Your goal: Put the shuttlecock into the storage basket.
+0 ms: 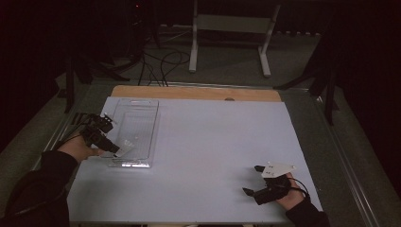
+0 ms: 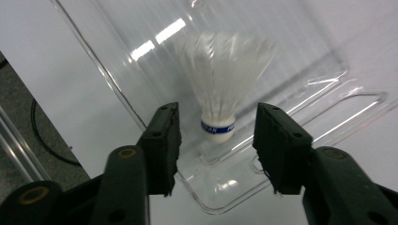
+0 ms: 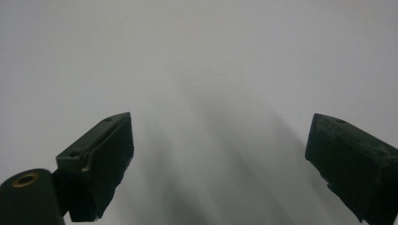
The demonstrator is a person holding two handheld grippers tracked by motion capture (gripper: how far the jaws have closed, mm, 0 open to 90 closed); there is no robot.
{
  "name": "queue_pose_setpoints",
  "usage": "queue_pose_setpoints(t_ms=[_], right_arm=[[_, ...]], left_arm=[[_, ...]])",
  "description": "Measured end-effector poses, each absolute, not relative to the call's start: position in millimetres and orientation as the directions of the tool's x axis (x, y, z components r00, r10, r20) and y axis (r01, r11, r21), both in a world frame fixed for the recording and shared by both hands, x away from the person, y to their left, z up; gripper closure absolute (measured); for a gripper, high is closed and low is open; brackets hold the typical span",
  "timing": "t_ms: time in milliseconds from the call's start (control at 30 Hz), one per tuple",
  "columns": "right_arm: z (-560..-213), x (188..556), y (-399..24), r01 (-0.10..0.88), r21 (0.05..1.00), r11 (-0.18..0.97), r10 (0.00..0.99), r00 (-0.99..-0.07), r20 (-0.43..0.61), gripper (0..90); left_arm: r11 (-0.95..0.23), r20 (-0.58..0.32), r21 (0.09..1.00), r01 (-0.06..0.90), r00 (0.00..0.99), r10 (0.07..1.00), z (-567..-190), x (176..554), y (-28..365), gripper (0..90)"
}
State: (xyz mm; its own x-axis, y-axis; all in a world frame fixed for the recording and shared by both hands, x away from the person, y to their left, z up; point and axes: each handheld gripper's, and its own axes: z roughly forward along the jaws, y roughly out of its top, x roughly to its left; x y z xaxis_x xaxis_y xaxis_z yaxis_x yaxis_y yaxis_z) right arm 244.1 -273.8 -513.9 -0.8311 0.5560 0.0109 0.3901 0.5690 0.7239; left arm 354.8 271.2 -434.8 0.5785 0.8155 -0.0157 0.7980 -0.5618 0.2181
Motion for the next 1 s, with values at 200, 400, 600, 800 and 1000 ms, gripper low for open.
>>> queue_pose_setpoints(t_ms=[200,400,600,800,1000], right_arm=[[-514,244,-274,0.39,0.723,0.571,0.557,-0.831,0.008,8.2],[-514,244,-274,0.391,0.724,0.569,0.558,-0.83,0.009,8.3],[-513,244,-274,0.392,0.724,0.568,0.559,-0.829,0.011,8.3],[-514,244,-273,0.391,0.725,0.568,0.558,-0.83,0.011,8.2],[-514,244,-274,0.391,0.724,0.568,0.558,-0.83,0.01,8.2]], left_arm=[[-0.557,-0.01,0.241,0.794,0.577,0.817,-427,353,270,34.7],[-0.571,-0.009,0.249,0.782,0.592,0.806,-425,352,269,29.3],[-0.556,-0.075,0.265,0.788,0.591,0.803,-422,351,273,16.8],[-0.567,-0.075,0.275,0.777,0.605,0.793,-421,350,274,7.8],[-0.579,-0.067,0.274,0.768,0.616,0.785,-422,350,273,0.3]])
